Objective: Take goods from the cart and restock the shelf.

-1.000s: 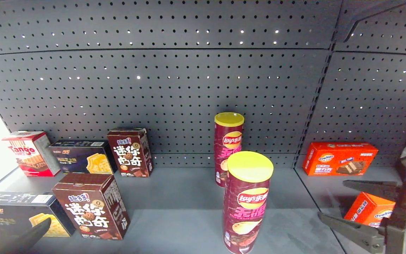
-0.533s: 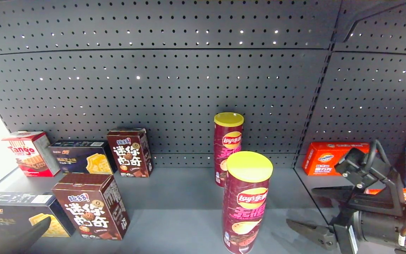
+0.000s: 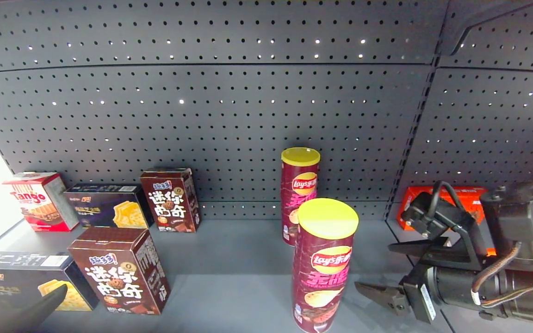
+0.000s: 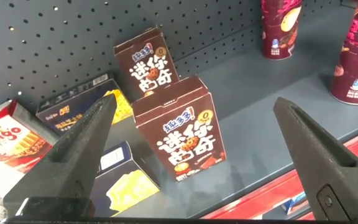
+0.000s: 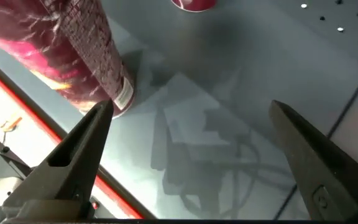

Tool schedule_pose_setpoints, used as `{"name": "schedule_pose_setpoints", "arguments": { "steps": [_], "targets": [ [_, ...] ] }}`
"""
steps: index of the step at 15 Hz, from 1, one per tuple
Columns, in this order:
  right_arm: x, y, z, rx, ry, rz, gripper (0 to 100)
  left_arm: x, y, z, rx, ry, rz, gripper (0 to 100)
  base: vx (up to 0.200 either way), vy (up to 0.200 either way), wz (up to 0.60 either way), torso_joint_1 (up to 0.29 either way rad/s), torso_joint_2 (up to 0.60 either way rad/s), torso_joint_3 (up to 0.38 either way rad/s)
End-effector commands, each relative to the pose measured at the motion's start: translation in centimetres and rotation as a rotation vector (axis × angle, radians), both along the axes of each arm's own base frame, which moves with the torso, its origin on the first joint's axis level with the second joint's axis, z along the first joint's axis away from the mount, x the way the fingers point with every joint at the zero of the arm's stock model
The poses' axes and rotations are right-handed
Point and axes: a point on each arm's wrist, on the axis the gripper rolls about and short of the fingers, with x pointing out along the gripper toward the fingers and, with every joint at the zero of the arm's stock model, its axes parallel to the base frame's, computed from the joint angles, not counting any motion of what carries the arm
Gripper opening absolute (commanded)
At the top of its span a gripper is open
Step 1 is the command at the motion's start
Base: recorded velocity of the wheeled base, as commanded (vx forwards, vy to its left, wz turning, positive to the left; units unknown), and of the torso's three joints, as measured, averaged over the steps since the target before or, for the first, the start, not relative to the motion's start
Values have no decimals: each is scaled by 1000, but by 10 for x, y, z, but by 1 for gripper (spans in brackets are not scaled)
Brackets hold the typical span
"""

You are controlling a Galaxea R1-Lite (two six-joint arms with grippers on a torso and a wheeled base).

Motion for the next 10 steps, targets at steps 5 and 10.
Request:
{"name": "schedule_pose_setpoints", "arguments": {
  "steps": [5, 10],
  "targets": [
    [11, 15, -9, -25, 29, 19, 100, 1, 0, -1, 1, 6, 1, 100, 0, 0, 0, 0, 0, 0],
    [13, 23, -13, -39, 44, 39, 100, 1, -1, -2, 0, 11, -1, 100, 0, 0, 0, 0, 0, 0]
  ]
}}
